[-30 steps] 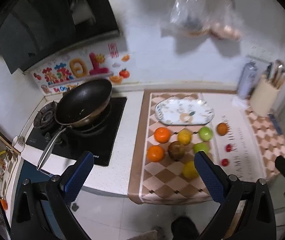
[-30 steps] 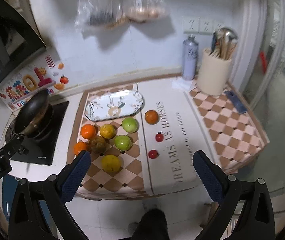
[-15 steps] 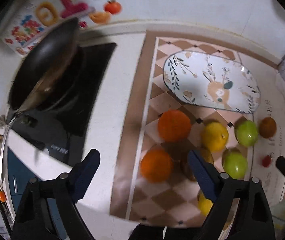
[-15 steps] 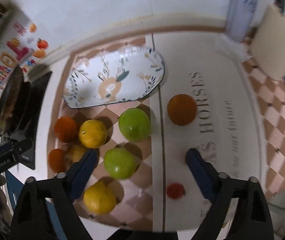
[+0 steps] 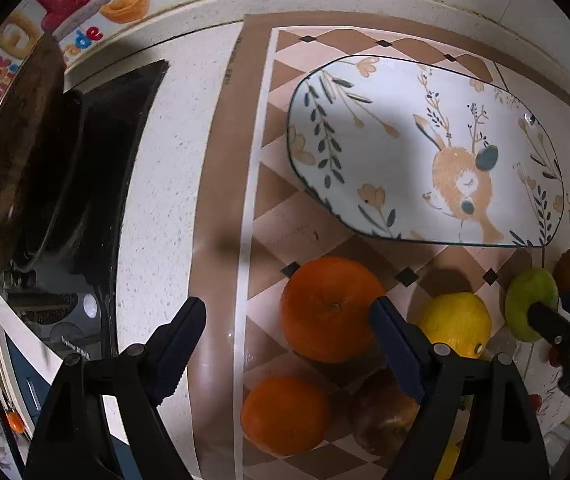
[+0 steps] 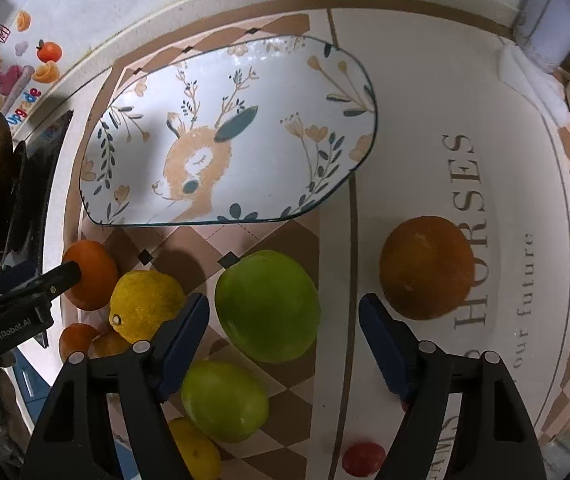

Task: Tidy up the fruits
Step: 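Lower left gripper onto an orange while right gripper lowers onto a green apple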

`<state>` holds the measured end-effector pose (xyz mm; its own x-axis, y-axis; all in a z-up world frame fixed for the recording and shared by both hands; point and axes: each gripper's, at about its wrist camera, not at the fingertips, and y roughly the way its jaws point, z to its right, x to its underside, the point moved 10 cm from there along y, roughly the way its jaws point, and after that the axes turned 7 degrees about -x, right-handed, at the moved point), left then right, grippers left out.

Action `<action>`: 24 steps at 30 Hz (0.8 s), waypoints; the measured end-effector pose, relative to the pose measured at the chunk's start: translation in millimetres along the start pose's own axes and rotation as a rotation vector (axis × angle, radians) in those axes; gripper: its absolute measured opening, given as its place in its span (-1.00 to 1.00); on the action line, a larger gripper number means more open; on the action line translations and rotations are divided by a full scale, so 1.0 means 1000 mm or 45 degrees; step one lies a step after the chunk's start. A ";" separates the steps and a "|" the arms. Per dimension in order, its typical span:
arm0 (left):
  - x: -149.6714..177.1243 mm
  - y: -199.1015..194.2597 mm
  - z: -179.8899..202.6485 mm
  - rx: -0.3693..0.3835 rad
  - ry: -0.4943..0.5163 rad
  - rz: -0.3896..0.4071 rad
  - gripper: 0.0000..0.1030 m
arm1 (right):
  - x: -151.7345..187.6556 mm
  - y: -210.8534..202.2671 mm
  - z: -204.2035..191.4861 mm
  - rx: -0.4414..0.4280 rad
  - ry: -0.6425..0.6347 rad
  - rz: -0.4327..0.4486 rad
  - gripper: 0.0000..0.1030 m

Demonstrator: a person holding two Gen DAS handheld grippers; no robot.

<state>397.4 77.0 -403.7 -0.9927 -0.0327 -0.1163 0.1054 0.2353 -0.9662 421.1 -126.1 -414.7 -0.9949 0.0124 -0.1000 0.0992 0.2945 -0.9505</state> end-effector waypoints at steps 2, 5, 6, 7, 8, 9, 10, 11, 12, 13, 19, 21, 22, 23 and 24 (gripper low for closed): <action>-0.002 0.002 0.006 0.002 0.018 -0.009 0.63 | -0.001 0.005 -0.001 -0.001 -0.003 -0.014 0.51; -0.001 0.005 0.013 0.017 0.043 -0.016 0.63 | -0.002 0.010 -0.003 -0.006 -0.007 -0.027 0.49; -0.002 0.006 0.015 0.021 0.048 -0.014 0.63 | -0.001 0.010 -0.003 -0.007 -0.009 -0.029 0.49; -0.004 0.008 0.017 0.022 0.053 -0.011 0.63 | -0.002 0.012 -0.003 -0.007 -0.009 -0.032 0.48; -0.005 0.010 0.018 0.021 0.063 -0.013 0.62 | -0.002 0.014 -0.003 -0.007 -0.007 -0.036 0.45; -0.004 0.010 0.019 0.026 0.067 -0.017 0.57 | -0.002 0.016 -0.004 -0.010 -0.003 -0.042 0.43; -0.004 0.011 0.021 0.040 0.068 -0.018 0.54 | -0.003 0.018 -0.004 -0.011 -0.001 -0.046 0.42; -0.003 0.012 0.022 0.046 0.067 -0.022 0.53 | -0.003 0.019 -0.004 -0.015 0.001 -0.049 0.41; -0.003 0.012 0.023 0.049 0.070 -0.022 0.49 | -0.003 0.020 -0.004 -0.016 0.002 -0.051 0.41; -0.003 0.013 0.024 0.056 0.073 -0.020 0.44 | -0.003 0.021 -0.004 -0.016 0.000 -0.052 0.40; -0.003 0.017 0.030 0.079 0.083 -0.019 0.22 | 0.001 0.025 -0.007 -0.023 -0.006 -0.068 0.32; -0.002 0.015 0.033 0.064 0.095 -0.005 0.22 | 0.003 0.026 -0.008 -0.023 -0.007 -0.070 0.31; -0.002 0.014 0.033 0.062 0.096 -0.002 0.22 | 0.003 0.026 -0.008 -0.022 -0.007 -0.070 0.30; -0.002 0.014 0.033 0.062 0.096 0.000 0.22 | 0.004 0.027 -0.008 -0.023 -0.007 -0.070 0.28; -0.002 0.014 0.032 0.063 0.096 0.001 0.22 | 0.005 0.028 -0.009 -0.025 -0.005 -0.071 0.28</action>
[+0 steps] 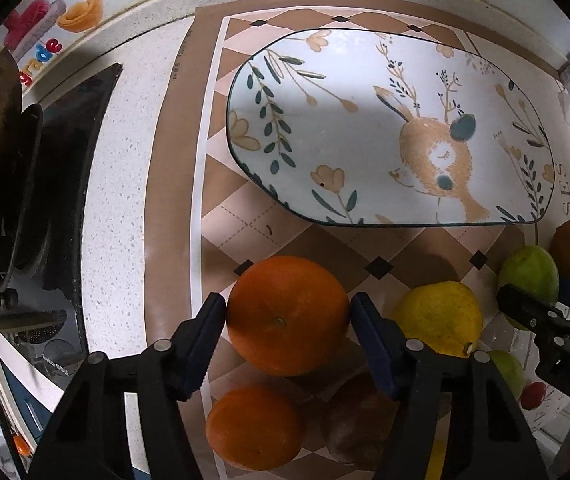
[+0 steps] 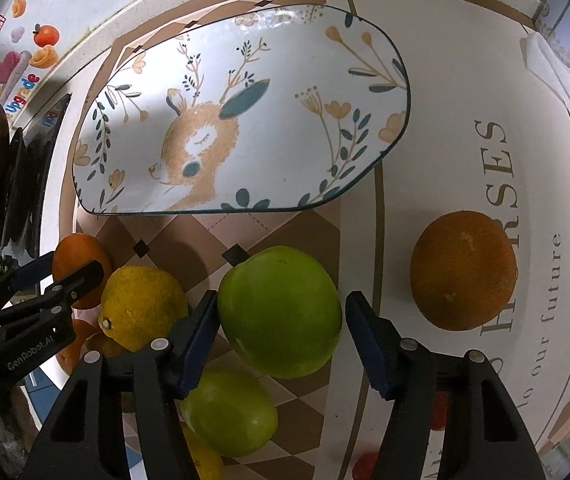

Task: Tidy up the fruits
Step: 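Lower left gripper onto an orange while right gripper lowers onto a green apple, then carry orange with left gripper and green apple with right gripper onto the plate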

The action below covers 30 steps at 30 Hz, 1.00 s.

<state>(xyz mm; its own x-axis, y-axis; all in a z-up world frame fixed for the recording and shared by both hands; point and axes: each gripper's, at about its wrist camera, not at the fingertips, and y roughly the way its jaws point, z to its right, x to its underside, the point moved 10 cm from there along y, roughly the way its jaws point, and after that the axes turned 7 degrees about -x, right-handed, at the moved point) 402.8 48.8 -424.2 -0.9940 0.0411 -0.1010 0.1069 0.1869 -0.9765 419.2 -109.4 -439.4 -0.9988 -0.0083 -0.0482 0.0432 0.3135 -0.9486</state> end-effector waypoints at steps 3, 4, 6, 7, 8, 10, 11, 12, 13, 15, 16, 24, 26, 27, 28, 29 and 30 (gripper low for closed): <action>0.000 -0.001 0.001 0.000 0.000 0.005 0.22 | 0.000 0.005 -0.005 -0.010 0.000 -0.001 0.23; 0.000 -0.001 0.000 0.000 0.001 0.008 0.22 | 0.001 0.004 -0.003 -0.015 -0.001 -0.004 0.20; -0.001 -0.001 0.001 -0.003 0.006 0.014 0.22 | 0.001 0.006 -0.005 -0.017 -0.005 -0.005 0.19; -0.001 -0.001 0.001 -0.004 0.007 0.017 0.22 | 0.001 0.006 -0.006 -0.014 -0.010 -0.004 0.18; 0.000 -0.001 0.001 -0.005 0.008 0.019 0.22 | 0.000 0.008 -0.007 -0.014 -0.012 -0.004 0.18; -0.001 0.000 0.000 -0.013 0.021 0.027 0.22 | 0.001 0.009 -0.008 -0.019 -0.012 -0.008 0.18; -0.002 0.000 0.001 -0.021 0.031 0.031 0.23 | 0.001 0.009 -0.008 -0.019 -0.012 -0.010 0.18; -0.003 -0.001 0.000 -0.020 0.025 0.032 0.22 | 0.001 0.009 -0.008 -0.017 -0.013 -0.008 0.17; -0.003 -0.001 0.000 -0.015 0.015 0.026 0.22 | 0.001 0.009 -0.008 -0.017 -0.013 -0.007 0.17; -0.003 -0.001 -0.002 -0.003 0.010 0.024 0.20 | 0.003 0.008 -0.007 -0.009 -0.014 -0.008 0.17; -0.003 -0.002 -0.002 0.012 0.002 0.021 0.20 | 0.004 0.007 -0.007 -0.006 -0.015 -0.004 0.17; 0.000 -0.016 -0.020 0.085 -0.078 0.014 0.19 | 0.000 -0.020 -0.003 -0.047 0.018 0.054 0.17; -0.009 -0.034 -0.025 0.145 -0.117 0.039 0.19 | -0.005 -0.029 -0.007 -0.076 0.022 0.074 0.17; -0.014 -0.043 -0.026 0.165 -0.130 0.056 0.19 | -0.010 -0.035 -0.009 -0.093 0.020 0.088 0.17; -0.019 -0.049 -0.027 0.180 -0.139 0.069 0.19 | -0.016 -0.042 -0.012 -0.106 0.016 0.108 0.17; -0.031 -0.061 -0.026 0.214 -0.157 0.089 0.19 | -0.023 -0.047 -0.015 -0.114 0.012 0.124 0.17; -0.039 -0.068 -0.025 0.244 -0.167 0.104 0.19 | -0.032 -0.052 -0.018 -0.120 0.008 0.142 0.17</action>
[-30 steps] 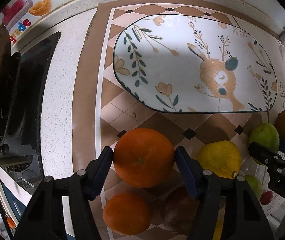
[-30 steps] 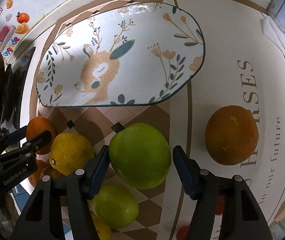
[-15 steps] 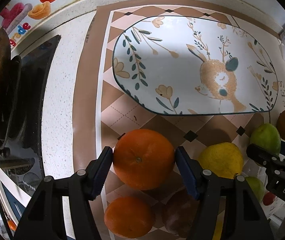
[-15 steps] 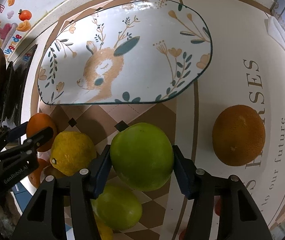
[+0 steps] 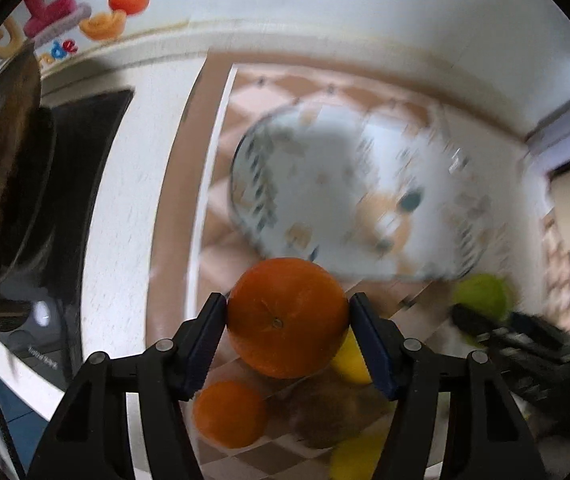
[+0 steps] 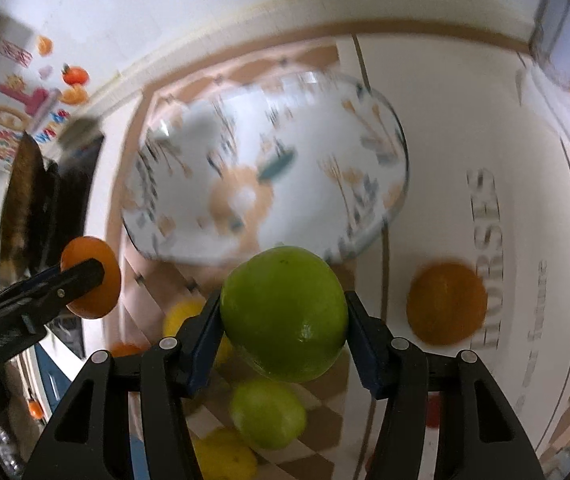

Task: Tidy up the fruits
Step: 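Carry orange with left gripper and green apple with right gripper onto the plate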

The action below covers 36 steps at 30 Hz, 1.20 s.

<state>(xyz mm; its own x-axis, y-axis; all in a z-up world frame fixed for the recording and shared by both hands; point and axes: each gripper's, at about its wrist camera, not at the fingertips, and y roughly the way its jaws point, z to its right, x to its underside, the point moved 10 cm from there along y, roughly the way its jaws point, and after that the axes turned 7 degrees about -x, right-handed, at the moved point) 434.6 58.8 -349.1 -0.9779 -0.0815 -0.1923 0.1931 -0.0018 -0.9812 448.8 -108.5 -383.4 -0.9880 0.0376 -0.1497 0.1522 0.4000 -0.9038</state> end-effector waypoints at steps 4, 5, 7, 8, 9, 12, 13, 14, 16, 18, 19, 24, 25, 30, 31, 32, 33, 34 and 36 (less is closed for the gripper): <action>-0.043 -0.006 0.023 0.075 -0.016 0.024 0.19 | -0.043 0.004 -0.007 -0.003 -0.024 0.036 0.17; -0.054 -0.003 0.026 0.077 -0.013 0.026 0.19 | -0.052 0.009 -0.007 0.008 -0.031 0.032 0.17; -0.072 0.012 0.034 0.070 -0.018 0.007 0.19 | -0.072 0.024 -0.007 0.039 -0.047 0.021 0.17; -0.080 0.026 0.035 0.069 -0.022 -0.018 0.19 | -0.078 0.030 -0.007 0.057 -0.061 0.013 0.17; -0.085 0.034 0.036 0.064 -0.031 -0.037 0.19 | -0.086 0.038 -0.005 0.075 -0.077 0.000 0.17; -0.096 0.058 0.036 0.055 -0.053 -0.099 0.19 | -0.100 0.055 -0.004 0.099 -0.111 -0.048 0.17; -0.097 0.064 0.036 0.056 -0.056 -0.115 0.19 | -0.101 0.059 -0.003 0.108 -0.122 -0.059 0.17; -0.099 0.070 0.036 0.055 -0.064 -0.134 0.19 | -0.101 0.063 -0.001 0.120 -0.135 -0.073 0.17; -0.100 0.079 0.035 0.043 -0.066 -0.164 0.19 | -0.105 0.070 0.002 0.129 -0.141 -0.095 0.17; -0.100 0.085 0.035 0.041 -0.066 -0.186 0.19 | -0.106 0.072 0.003 0.131 -0.145 -0.102 0.17; -0.099 0.088 0.034 0.041 -0.068 -0.195 0.20 | -0.107 0.073 0.004 0.131 -0.143 -0.108 0.17; -0.103 0.094 0.034 0.028 -0.075 -0.208 0.21 | -0.113 0.074 0.005 0.109 -0.131 -0.136 0.18; -0.103 0.093 0.034 0.025 -0.076 -0.211 0.21 | -0.114 0.074 0.004 0.110 -0.129 -0.140 0.25; -0.104 0.093 0.033 0.022 -0.084 -0.229 0.23 | -0.118 0.064 0.002 0.117 -0.113 -0.133 0.63; -0.105 0.092 0.032 0.009 -0.079 -0.218 0.35 | -0.117 0.060 0.004 0.130 -0.108 -0.133 0.65; -0.105 0.089 0.030 -0.009 -0.073 -0.204 0.43 | -0.117 0.056 0.006 0.141 -0.104 -0.130 0.74; -0.105 0.086 0.029 -0.011 -0.071 -0.195 0.55 | -0.116 0.051 0.008 0.150 -0.097 -0.123 0.78; -0.104 0.082 0.028 -0.015 -0.068 -0.184 0.59 | -0.115 0.047 0.010 0.154 -0.090 -0.119 0.82; -0.102 0.075 0.025 -0.031 -0.064 -0.166 0.59 | -0.109 0.032 0.018 0.172 -0.066 -0.110 0.82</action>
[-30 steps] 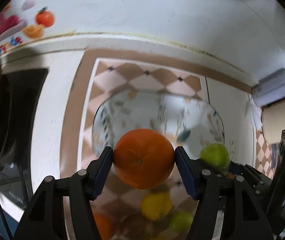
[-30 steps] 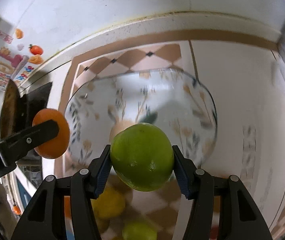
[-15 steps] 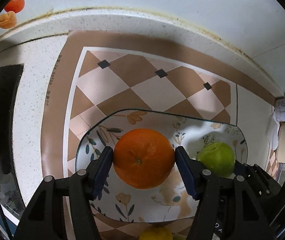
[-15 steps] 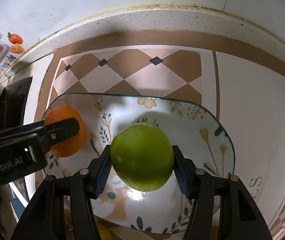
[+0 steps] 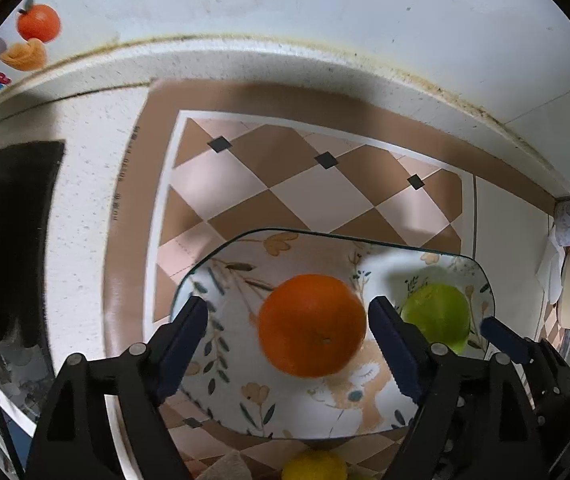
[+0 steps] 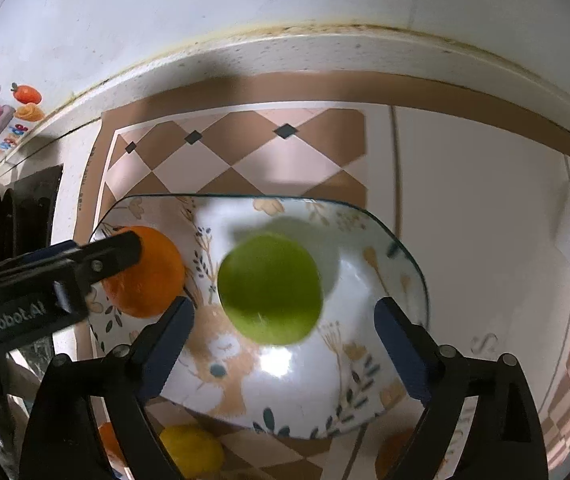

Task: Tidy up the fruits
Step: 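Carry orange with left gripper and green apple with right gripper onto the plate, then lower left gripper onto second orange while right gripper lowers onto second green apple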

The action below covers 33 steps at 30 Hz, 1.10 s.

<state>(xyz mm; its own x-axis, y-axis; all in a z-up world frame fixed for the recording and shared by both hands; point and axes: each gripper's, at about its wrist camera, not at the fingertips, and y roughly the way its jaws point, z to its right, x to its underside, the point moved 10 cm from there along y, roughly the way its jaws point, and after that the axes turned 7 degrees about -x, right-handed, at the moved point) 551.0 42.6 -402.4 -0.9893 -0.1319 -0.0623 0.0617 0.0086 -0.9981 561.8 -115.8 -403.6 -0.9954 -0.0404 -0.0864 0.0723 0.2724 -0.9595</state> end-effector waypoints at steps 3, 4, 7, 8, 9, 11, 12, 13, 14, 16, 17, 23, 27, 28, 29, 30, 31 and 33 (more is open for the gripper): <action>0.009 -0.013 -0.005 -0.014 0.010 0.039 0.59 | 0.010 -0.014 0.006 0.039 0.027 0.016 0.82; 0.011 -0.017 -0.008 -0.021 0.015 0.056 0.59 | 0.014 -0.020 0.007 0.048 0.033 0.028 0.82; 0.026 -0.038 -0.013 -0.065 0.034 0.125 0.59 | 0.028 -0.038 0.009 0.069 0.048 0.062 0.82; 0.033 -0.049 -0.012 -0.079 0.033 0.151 0.59 | 0.034 -0.044 0.007 0.076 0.051 0.077 0.82; 0.037 -0.055 -0.013 -0.089 0.032 0.170 0.60 | 0.040 -0.050 0.003 0.083 0.054 0.092 0.82; 0.046 -0.074 -0.016 -0.108 0.037 0.215 0.60 | 0.050 -0.060 -0.001 0.102 0.053 0.120 0.82; 0.046 -0.077 -0.020 -0.118 0.038 0.232 0.60 | 0.057 -0.069 -0.004 0.114 0.051 0.146 0.82; 0.050 -0.082 -0.022 -0.126 0.041 0.251 0.60 | 0.062 -0.075 -0.005 0.119 0.052 0.162 0.82; 0.057 -0.090 -0.026 -0.134 0.045 0.277 0.59 | 0.068 -0.081 -0.006 0.120 0.055 0.175 0.82; 0.066 -0.099 -0.028 -0.146 0.058 0.318 0.60 | 0.081 -0.093 -0.009 0.110 0.064 0.203 0.82; 0.071 -0.105 -0.028 -0.156 0.065 0.343 0.60 | 0.087 -0.100 -0.011 0.111 0.066 0.221 0.82; 0.100 -0.143 -0.033 -0.143 0.071 0.446 0.60 | 0.113 -0.139 -0.028 0.138 0.048 0.325 0.82; 0.118 -0.161 -0.034 -0.128 0.077 0.489 0.60 | 0.129 -0.165 -0.041 0.132 0.034 0.394 0.82; 0.123 -0.165 -0.035 -0.123 0.076 0.496 0.60 | 0.133 -0.171 -0.044 0.130 0.029 0.407 0.82; 0.129 -0.171 -0.036 -0.116 0.077 0.507 0.60 | 0.136 -0.176 -0.046 0.131 0.024 0.419 0.82; 0.134 -0.174 -0.036 -0.114 0.080 0.515 0.60 | 0.140 -0.182 -0.050 0.128 0.019 0.435 0.82; 0.137 -0.178 -0.037 -0.114 0.082 0.524 0.59 | 0.144 -0.186 -0.053 0.121 0.019 0.444 0.82; 0.146 -0.184 -0.039 -0.112 0.084 0.544 0.60 | 0.151 -0.193 -0.059 0.104 0.017 0.459 0.82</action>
<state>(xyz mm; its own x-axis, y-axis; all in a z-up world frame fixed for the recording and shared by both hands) 390.6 60.2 -228.1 -0.8839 -0.0346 -0.4665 0.4585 0.1332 -0.8787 393.7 -118.0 -215.3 -0.9059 0.0569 -0.4197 0.4225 0.1890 -0.8864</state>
